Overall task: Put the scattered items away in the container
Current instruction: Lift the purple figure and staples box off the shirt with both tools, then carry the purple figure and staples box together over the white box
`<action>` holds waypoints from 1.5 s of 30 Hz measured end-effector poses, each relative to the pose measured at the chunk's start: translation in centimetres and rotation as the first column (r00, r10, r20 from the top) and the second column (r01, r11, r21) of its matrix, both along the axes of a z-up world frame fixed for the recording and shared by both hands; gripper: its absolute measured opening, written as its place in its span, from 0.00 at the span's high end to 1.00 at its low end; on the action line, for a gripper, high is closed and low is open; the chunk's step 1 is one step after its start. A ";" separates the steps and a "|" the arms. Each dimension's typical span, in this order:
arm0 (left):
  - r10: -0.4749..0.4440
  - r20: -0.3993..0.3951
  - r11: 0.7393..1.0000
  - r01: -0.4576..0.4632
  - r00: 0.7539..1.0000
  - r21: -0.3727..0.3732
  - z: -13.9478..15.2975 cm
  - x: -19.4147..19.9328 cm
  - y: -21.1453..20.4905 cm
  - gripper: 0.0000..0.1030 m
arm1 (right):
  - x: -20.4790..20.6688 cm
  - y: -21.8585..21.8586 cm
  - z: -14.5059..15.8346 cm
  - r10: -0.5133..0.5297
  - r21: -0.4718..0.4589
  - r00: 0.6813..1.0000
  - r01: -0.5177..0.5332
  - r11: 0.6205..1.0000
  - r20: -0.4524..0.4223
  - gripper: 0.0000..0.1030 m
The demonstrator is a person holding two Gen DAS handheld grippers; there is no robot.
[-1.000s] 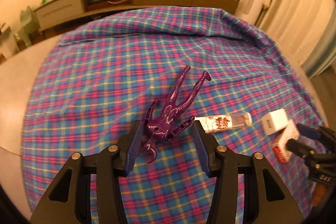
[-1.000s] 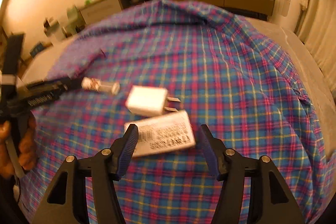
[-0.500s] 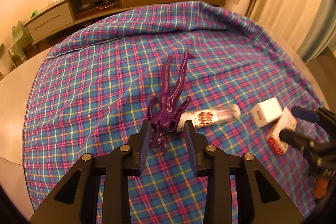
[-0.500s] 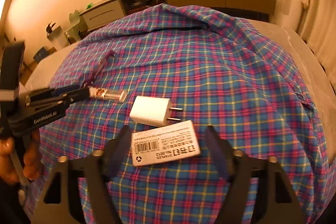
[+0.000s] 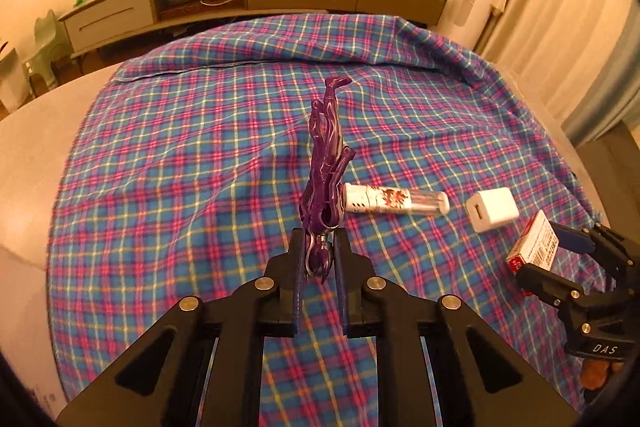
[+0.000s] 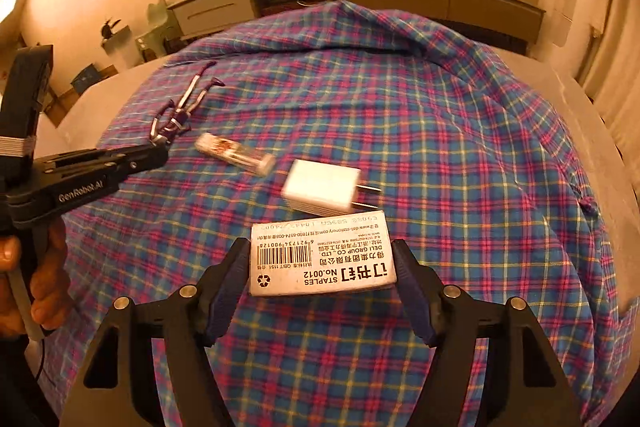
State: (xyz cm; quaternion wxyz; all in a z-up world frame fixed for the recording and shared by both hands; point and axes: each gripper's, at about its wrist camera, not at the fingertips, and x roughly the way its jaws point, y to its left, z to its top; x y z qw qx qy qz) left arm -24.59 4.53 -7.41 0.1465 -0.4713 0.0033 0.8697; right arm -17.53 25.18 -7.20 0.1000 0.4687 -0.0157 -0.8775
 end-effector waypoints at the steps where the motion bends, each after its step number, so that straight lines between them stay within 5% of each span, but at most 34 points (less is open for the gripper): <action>1: 0.000 0.000 1.000 0.000 1.000 0.002 0.3 0.4 -0.1 0.86 | 0.2 -0.2 0.2 0.008 -0.004 1.000 -0.008 1.000 -0.002 0.32; 18: 0.049 -0.019 0.993 -0.051 0.999 -0.103 4.1 10.9 0.1 0.86 | 5.6 -3.6 1.9 0.093 -0.027 0.995 -0.095 0.995 -0.038 0.31; 45: 0.150 -0.067 0.987 -0.154 0.986 -0.055 7.7 21.8 -6.6 0.86 | 15.1 -9.4 5.0 0.118 -0.095 0.991 -0.124 0.988 -0.067 0.31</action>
